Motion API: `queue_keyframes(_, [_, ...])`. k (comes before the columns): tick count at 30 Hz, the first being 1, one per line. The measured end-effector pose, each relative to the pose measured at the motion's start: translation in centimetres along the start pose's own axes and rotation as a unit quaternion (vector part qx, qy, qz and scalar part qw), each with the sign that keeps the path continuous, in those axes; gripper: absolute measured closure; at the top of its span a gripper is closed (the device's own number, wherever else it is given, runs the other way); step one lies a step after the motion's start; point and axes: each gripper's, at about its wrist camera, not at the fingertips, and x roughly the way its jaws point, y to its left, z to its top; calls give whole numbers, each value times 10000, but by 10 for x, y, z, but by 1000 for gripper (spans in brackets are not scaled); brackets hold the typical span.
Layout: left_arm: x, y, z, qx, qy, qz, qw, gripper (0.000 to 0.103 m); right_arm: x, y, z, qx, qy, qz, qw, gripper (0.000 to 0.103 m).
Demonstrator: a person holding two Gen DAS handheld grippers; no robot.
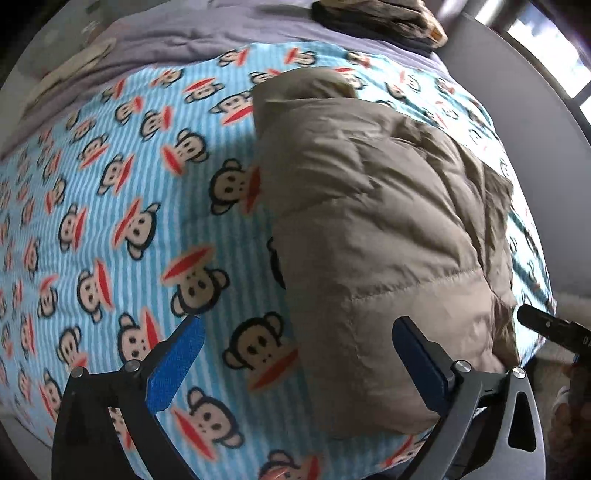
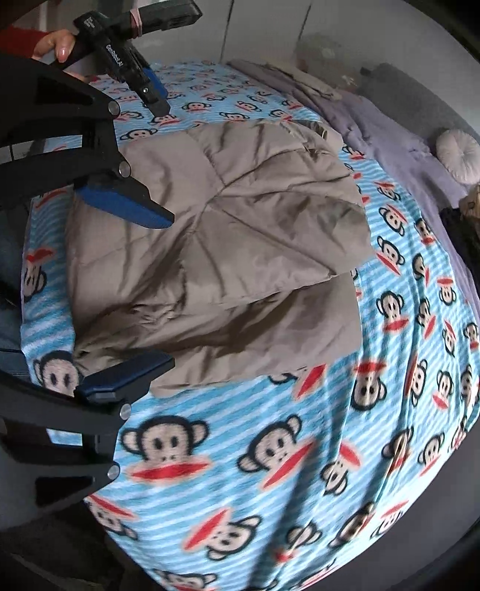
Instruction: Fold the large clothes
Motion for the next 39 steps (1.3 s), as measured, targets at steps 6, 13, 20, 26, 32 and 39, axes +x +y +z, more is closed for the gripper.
queue_keyframes(6, [16, 1, 0, -445, 239, -147, 9986, 1, 11, -13, 22, -133, 199, 170, 9996, 20])
queue_keyframes(13, [24, -4, 4, -468, 299, 129, 9984, 1, 17, -34, 40, -142, 290, 315, 9990, 16])
queue_keyframes(20, [22, -11, 8, -355, 329, 289, 9984, 1, 25, -40, 50, -245, 121, 407, 9988, 0])
queue_keyframes(26, [22, -12, 9, -380, 334, 297, 9983, 1, 39, -53, 61, -35, 470, 702, 9964, 0])
queue_keyframes(32, [27, -10, 10, -431, 368, 291, 9980, 1, 56, -57, 68, -100, 998, 730, 9923, 0])
queue_keyframes(39, [26, -2, 16, -473, 360, 33, 9982, 1, 66, -56, 73, -116, 1174, 766, 9901, 0])
